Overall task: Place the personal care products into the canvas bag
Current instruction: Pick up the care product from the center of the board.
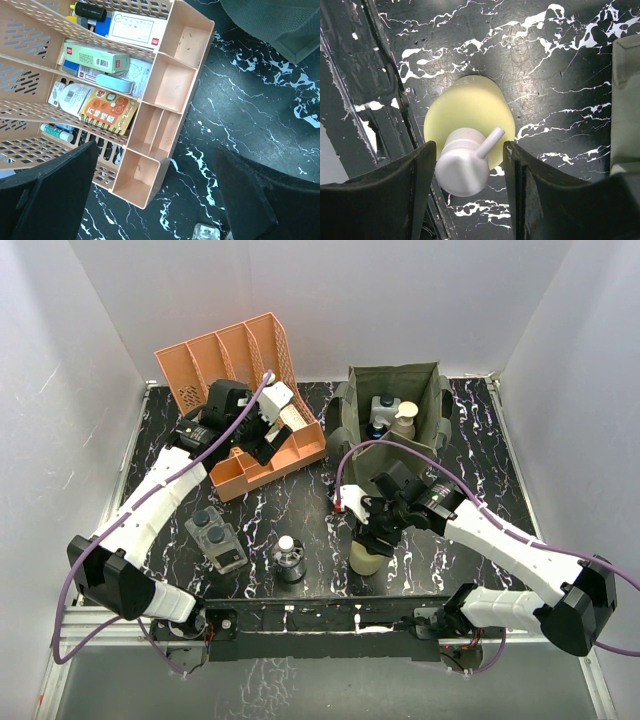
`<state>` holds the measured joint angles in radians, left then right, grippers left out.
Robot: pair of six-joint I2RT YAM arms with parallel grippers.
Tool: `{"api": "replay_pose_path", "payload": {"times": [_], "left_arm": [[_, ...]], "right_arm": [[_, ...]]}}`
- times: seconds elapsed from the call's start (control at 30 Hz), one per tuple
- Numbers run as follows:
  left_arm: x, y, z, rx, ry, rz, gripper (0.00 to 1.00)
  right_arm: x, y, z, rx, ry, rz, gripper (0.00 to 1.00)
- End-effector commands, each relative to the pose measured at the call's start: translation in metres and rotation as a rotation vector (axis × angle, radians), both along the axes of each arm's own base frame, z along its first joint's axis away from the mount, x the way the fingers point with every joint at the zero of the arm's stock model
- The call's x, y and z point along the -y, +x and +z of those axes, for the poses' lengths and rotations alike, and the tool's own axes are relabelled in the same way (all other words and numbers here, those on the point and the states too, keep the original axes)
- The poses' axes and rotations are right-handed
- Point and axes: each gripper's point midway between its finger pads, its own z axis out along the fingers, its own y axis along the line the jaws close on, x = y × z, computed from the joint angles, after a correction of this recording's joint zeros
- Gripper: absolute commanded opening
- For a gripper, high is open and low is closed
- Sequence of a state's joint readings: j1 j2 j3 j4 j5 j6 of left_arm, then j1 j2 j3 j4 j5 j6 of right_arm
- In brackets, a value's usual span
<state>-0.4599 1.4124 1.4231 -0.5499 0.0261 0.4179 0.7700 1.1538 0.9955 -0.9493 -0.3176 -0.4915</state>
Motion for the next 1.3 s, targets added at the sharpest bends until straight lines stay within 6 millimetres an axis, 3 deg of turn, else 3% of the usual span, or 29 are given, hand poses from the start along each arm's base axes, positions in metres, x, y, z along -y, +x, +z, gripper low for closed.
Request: {"api": "replay_pose_path", "payload": {"times": [0.0,0.5,0.57,0.77,0.87,1.03,1.27], "left_arm": [[0.001,-0.004,0.017,0.042,-0.039,-0.005,0.96],[0.004,-0.007,0.014,0.025,-0.05,-0.028,0.96],[0.006,-0.007,0.012,0.021,-0.054,-0.032,0.96],[0.01,-0.009,0.007,0.004,-0.062,-0.055,0.96],[0.014,-0.007,0.006,0.0,-0.069,-0.069,0.96],[0.024,0.0,0.009,-0.01,-0.116,-0.06,0.97],[0.029,0.016,0.018,-0.006,-0.156,-0.014,0.97]], "right_arm": [[-0.006,0.007,0.014,0.061,0.044,0.007,0.6],[-0.02,0.007,0.03,0.056,0.114,0.022,0.42],[-0.023,0.007,0.034,0.054,0.131,0.024,0.37],[-0.024,0.009,0.042,0.053,0.158,-0.003,0.1],[-0.024,0.011,0.052,0.061,0.182,-0.02,0.08],[-0.035,0.018,0.098,0.105,0.269,-0.019,0.08],[-0.057,0.019,0.193,0.203,0.484,0.025,0.08]]}}
